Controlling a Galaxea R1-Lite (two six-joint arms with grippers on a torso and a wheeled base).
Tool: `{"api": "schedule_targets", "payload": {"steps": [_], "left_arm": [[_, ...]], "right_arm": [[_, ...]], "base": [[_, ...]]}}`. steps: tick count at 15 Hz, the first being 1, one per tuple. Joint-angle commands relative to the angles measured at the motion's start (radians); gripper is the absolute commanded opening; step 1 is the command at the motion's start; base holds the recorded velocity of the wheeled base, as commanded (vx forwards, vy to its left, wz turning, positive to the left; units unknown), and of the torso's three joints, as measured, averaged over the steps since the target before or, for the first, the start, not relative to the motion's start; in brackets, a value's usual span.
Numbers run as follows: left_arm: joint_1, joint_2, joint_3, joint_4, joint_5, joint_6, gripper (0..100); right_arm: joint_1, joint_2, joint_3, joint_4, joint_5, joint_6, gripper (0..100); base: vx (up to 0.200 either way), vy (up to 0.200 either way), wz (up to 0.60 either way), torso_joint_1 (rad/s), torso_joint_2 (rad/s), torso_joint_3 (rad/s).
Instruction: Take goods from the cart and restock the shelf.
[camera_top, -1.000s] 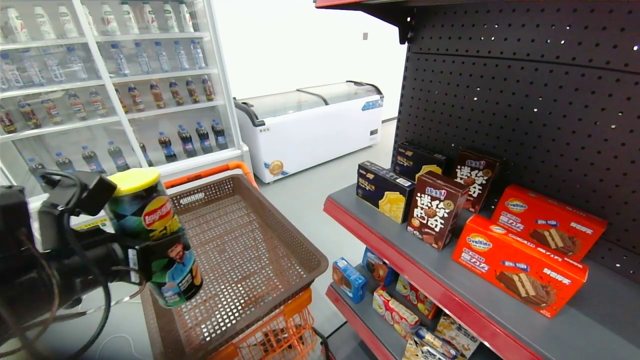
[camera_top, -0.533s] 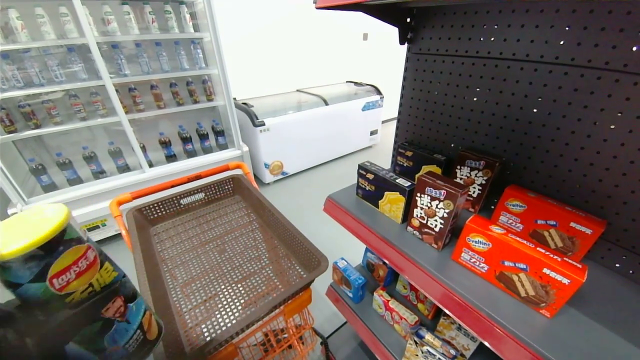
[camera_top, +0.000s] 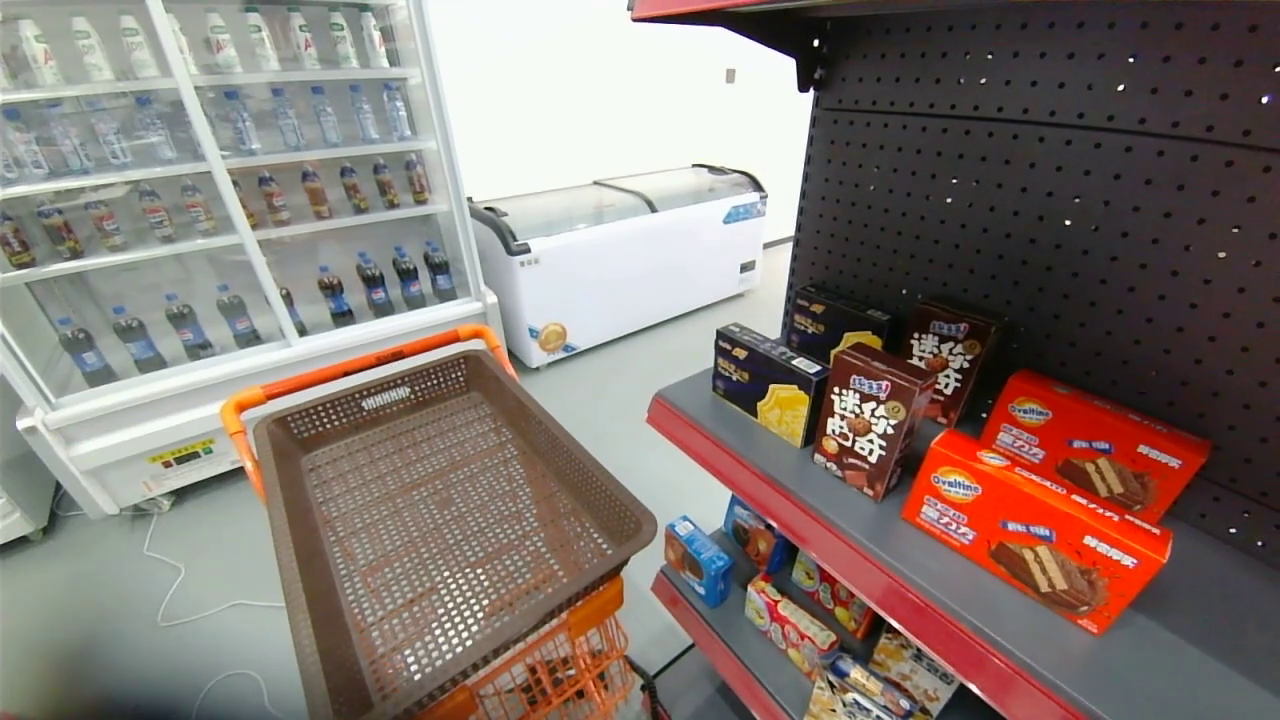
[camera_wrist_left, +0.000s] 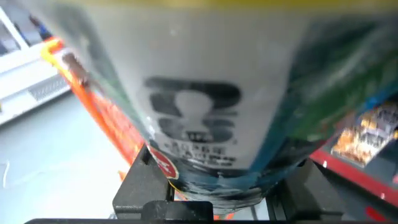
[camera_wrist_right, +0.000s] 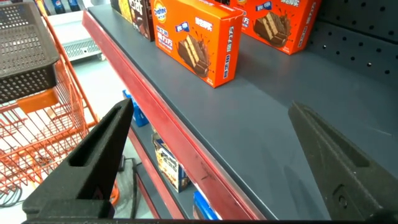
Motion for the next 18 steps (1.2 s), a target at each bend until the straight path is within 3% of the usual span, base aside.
{"api": "schedule_targets", "payload": {"steps": [1,8,18], "left_arm": [[0.000,-0.159,-0.029,0.062,0.002,0.002,0],[-0.004,-0.154,-0.082,0.091,-0.002,0.000,0],[-0.003,-0.156,-0.076,0.100,-0.004,-0.007,0]], "right_arm": [[0.000,0.000,0.000,0.000,0.001,0.000,100],[0.002,0.000,0.000,0.000,0.001,0.000,100],[0.000,0.000,0.000,0.000,0.001,-0.001,100]], "base": [[0.000,0.000,-0.60,-0.002,0.00,0.002],[0.000,0.000,-0.60,0.002,0.00,0.000],[0.000,0.000,-0.60,0.002,0.00,0.002]]}}
